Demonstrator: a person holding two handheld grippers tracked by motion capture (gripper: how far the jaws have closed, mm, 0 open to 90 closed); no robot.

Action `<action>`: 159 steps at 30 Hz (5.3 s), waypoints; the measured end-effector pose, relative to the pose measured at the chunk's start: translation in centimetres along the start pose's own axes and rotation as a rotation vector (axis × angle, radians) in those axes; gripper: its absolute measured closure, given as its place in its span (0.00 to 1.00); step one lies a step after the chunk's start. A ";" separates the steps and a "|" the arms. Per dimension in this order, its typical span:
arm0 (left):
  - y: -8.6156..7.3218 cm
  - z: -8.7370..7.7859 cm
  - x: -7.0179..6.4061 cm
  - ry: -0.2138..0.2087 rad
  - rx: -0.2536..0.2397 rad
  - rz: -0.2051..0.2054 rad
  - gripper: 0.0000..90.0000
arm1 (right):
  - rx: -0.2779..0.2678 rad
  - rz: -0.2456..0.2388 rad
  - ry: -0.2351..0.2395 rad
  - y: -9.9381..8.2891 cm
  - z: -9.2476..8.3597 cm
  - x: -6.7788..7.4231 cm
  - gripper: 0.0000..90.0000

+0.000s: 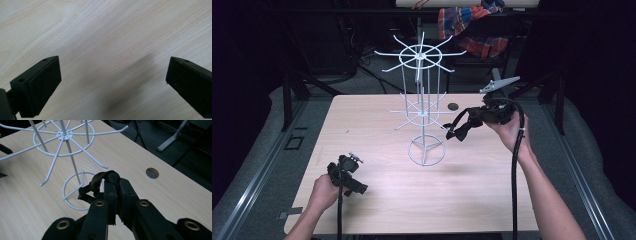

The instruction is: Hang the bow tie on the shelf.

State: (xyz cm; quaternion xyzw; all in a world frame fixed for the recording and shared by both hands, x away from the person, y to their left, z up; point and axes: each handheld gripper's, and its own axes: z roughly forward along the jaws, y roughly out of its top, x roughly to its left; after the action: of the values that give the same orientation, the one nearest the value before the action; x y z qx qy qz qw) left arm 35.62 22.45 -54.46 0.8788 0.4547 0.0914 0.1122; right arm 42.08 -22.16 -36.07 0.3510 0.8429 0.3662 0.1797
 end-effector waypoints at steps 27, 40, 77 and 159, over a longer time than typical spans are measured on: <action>0.0 0.0 0.1 -0.008 0.003 0.011 0.00 | 0.039 -0.038 0.009 3.6 2.8 0.1 0.95; 0.0 0.1 0.0 -0.008 0.008 0.012 0.00 | 0.085 -0.039 0.019 4.3 4.2 0.0 0.95; 0.0 0.1 0.0 -0.011 0.018 0.021 0.00 | 0.181 0.014 0.055 5.6 8.2 -0.4 0.87; 0.3 0.1 -0.5 0.008 0.016 0.027 0.00 | 0.294 0.060 0.099 -16.5 -1.6 5.4 0.10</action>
State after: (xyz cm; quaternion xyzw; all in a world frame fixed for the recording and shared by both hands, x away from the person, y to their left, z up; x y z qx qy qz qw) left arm 35.62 21.83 -54.47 0.8854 0.4440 0.0927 0.1019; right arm 29.90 -27.07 -47.50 0.3800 0.8843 0.2611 0.0736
